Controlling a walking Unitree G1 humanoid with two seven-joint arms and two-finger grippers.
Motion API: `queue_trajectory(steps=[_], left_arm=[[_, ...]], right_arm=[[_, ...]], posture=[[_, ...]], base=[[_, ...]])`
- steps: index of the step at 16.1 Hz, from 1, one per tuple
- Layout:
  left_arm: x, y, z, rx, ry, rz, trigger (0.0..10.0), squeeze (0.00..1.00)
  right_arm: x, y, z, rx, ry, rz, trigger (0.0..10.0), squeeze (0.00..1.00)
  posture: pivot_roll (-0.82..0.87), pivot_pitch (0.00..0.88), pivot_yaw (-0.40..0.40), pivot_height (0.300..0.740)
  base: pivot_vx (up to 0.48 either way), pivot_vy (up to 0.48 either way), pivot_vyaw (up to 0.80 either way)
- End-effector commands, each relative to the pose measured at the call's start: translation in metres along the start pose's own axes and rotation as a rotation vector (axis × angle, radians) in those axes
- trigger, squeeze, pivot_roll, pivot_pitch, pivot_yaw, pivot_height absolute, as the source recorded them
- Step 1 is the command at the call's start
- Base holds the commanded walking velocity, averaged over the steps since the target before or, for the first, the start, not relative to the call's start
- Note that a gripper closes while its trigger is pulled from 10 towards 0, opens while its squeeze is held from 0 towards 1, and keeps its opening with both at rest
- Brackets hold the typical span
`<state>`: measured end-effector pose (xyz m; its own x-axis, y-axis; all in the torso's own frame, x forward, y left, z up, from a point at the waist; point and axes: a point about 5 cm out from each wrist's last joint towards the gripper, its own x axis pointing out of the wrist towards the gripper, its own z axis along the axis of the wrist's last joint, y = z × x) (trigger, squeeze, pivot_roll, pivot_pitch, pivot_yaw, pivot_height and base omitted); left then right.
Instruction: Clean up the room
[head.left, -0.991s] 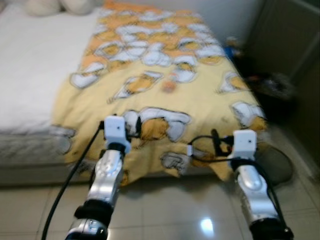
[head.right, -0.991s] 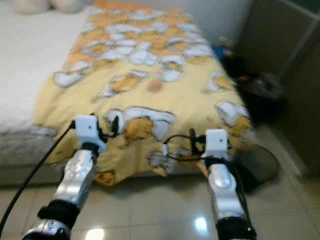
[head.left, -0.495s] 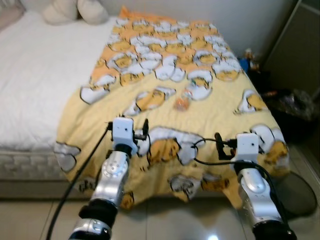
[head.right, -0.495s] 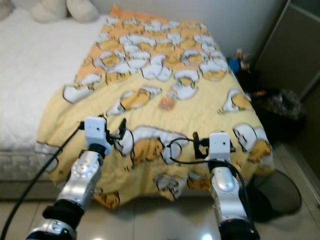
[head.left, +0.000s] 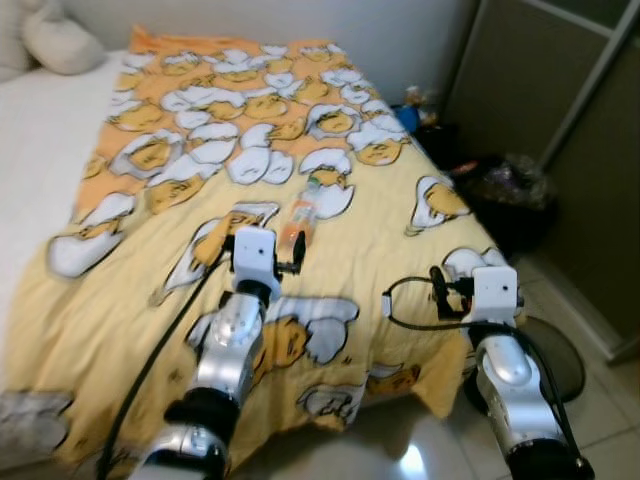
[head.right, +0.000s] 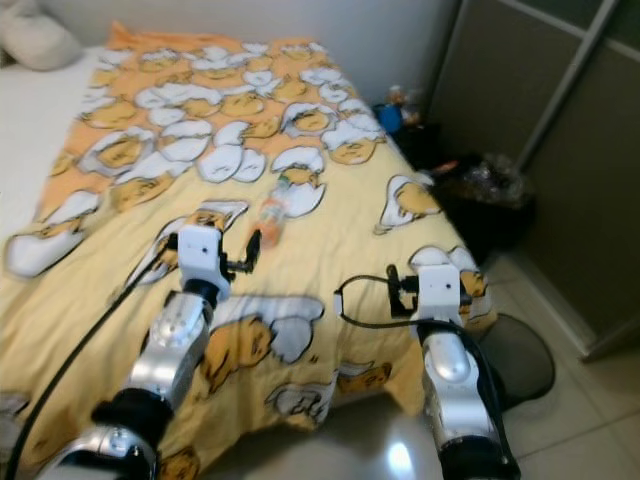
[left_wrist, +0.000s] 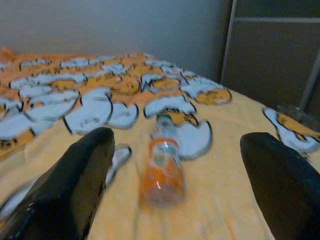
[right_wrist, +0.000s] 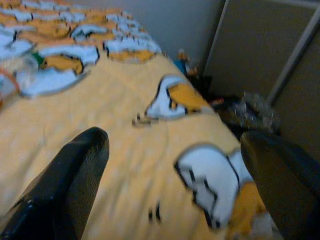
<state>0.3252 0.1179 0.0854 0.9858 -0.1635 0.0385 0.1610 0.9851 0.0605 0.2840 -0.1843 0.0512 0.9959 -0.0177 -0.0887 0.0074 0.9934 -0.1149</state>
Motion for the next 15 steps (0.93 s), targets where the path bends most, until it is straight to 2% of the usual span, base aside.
queue_trajectory(steps=[1,6,7,8,9,10,12,15], left_arm=[[0.0,0.013,-0.004,0.012,0.025,0.038,10.0,0.0],[0.006,0.009,-0.004,0.047,0.045,0.023,10.0,0.0],[0.011,0.008,-0.003,0.056,0.062,0.026,10.0,0.0],[0.018,0.013,-0.002,0.048,0.092,0.063,10.0,0.0],[0.027,0.015,0.0,0.093,0.138,0.085,10.0,0.0],[0.033,0.016,0.002,0.117,0.173,0.11,10.0,0.0],[0.041,0.011,0.005,0.126,0.241,0.09,10.0,0.0],[0.048,0.003,0.01,0.123,0.267,0.049,10.0,0.0]], right_arm=[[0.003,0.01,0.006,-0.002,-0.026,0.036,10.0,0.0],[0.003,0.012,0.006,0.002,-0.025,0.04,10.0,0.0],[0.002,0.013,0.006,0.005,-0.025,0.045,10.0,0.0],[-0.002,0.015,0.005,0.012,-0.032,0.062,10.0,0.0],[-0.01,0.014,0.001,0.014,-0.024,0.081,10.0,0.0],[-0.016,0.01,-0.005,0.02,-0.001,0.077,10.0,0.0],[-0.027,0.003,-0.012,0.025,0.027,0.048,10.0,0.0],[-0.042,0.004,-0.013,0.017,0.024,0.053,10.0,0.0]], posture=[[-0.06,0.0,-0.02,0.74],[-0.07,0.0,-0.026,0.74],[-0.07,0.0,-0.03,0.74],[-0.07,0.0,-0.033,0.74],[-0.07,0.0,-0.037,0.74],[-0.08,0.0,-0.04,0.74],[-0.11,0.0,-0.024,0.74],[-0.16,0.03,-0.005,0.74]], base=[[0.465,0.0,0.0],[0.468,0.0,0.0],[0.48,0.0,0.0],[0.48,0.0,0.0],[0.48,0.0,0.0],[0.0,0.0,0.0],[0.0,0.0,0.0],[0.0,0.0,0.0]])
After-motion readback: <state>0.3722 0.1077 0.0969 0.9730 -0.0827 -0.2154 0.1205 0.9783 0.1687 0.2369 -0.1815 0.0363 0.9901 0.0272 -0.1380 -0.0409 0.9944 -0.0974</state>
